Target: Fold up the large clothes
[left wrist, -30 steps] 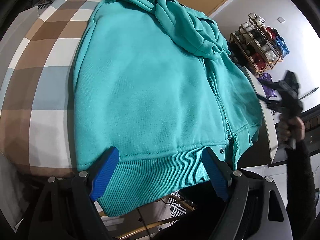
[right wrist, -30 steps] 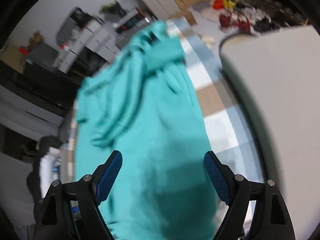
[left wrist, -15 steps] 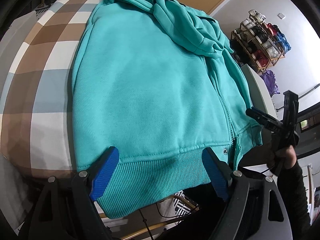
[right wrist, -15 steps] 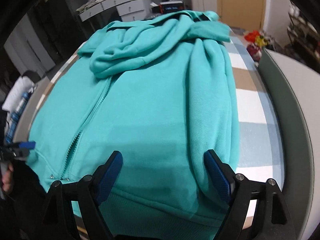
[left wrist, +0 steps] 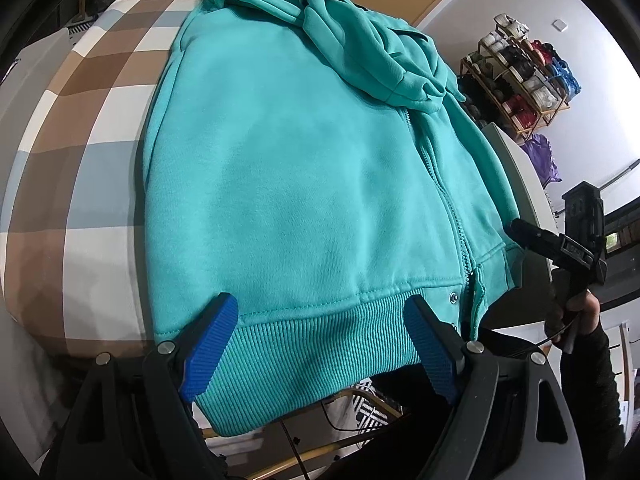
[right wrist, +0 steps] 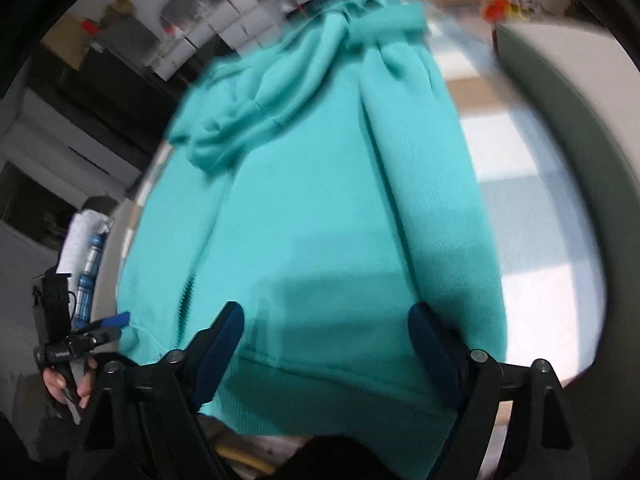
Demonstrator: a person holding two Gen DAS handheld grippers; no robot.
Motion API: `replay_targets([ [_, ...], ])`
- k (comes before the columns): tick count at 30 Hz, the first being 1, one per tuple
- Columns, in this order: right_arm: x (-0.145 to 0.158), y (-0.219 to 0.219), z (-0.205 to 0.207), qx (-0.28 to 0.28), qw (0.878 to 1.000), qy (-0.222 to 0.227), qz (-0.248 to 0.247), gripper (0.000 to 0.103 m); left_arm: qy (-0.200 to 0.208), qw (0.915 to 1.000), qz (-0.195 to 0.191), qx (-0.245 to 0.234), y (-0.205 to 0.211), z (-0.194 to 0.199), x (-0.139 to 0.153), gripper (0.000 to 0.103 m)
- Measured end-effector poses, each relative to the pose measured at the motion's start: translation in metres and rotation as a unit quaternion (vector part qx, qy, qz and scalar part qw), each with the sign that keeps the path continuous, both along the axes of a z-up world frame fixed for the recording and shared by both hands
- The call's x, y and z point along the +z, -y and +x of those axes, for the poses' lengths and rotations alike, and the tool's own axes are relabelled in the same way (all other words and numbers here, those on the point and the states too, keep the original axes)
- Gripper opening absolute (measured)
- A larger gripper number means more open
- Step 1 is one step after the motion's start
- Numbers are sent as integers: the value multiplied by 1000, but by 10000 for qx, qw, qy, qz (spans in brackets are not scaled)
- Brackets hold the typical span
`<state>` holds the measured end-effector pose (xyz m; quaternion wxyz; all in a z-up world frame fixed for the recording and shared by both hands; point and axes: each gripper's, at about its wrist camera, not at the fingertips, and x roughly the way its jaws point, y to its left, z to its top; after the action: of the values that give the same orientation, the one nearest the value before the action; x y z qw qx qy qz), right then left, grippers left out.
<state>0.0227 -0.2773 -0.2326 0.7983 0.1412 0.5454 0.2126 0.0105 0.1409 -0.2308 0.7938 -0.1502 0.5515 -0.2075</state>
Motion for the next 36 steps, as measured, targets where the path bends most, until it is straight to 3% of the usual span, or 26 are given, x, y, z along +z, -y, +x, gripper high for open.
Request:
replay_targets([
  [3,23,1,-13,-1,9988,212,446,85,-2,10000,-25,-7,0,-1,1,81],
  [7,47,-1,-33,-105,9960,580,674,85,50,9997,-212,109,-9,-3,5,81],
  [10,67,-8,-45,-32,9853,1029,1362,85,131,9986,-466,214,-24,-5,12,81],
  [12,79,-23,-53,33,9779,1418,1535,86,27,9977,-545,393,-37,-7,12,81],
  [16,103,-56,-80,97,9550,2498,1596,97,165,9964,121,822,-58,-24,25,81],
  [18,105,-67,-90,160,9427,2902,1639,103,33,9952,460,863,-62,-33,25,81],
  [20,101,-79,-99,252,9320,3178,1722,103,-269,9951,464,832,-61,-39,18,81],
  [21,94,-84,-101,329,9284,3218,1828,103,-419,9953,336,808,-60,-42,13,81],
  [24,90,-93,-97,601,9385,2912,1754,103,-681,9955,-86,660,-49,-47,5,81],
  [31,84,-71,-103,445,9354,2837,2063,103,-1322,9861,-279,970,-36,-34,-27,81],
  [33,83,-61,-104,326,9300,2860,2285,103,-1539,9808,-656,1001,-39,-31,-36,81],
  [34,83,-59,-104,284,9278,2870,2369,103,-1735,9740,-1110,944,-39,-27,-45,81],
  [36,82,-54,-102,162,9254,2844,2501,103,-1911,9635,-1532,1078,-46,-27,-53,81],
])
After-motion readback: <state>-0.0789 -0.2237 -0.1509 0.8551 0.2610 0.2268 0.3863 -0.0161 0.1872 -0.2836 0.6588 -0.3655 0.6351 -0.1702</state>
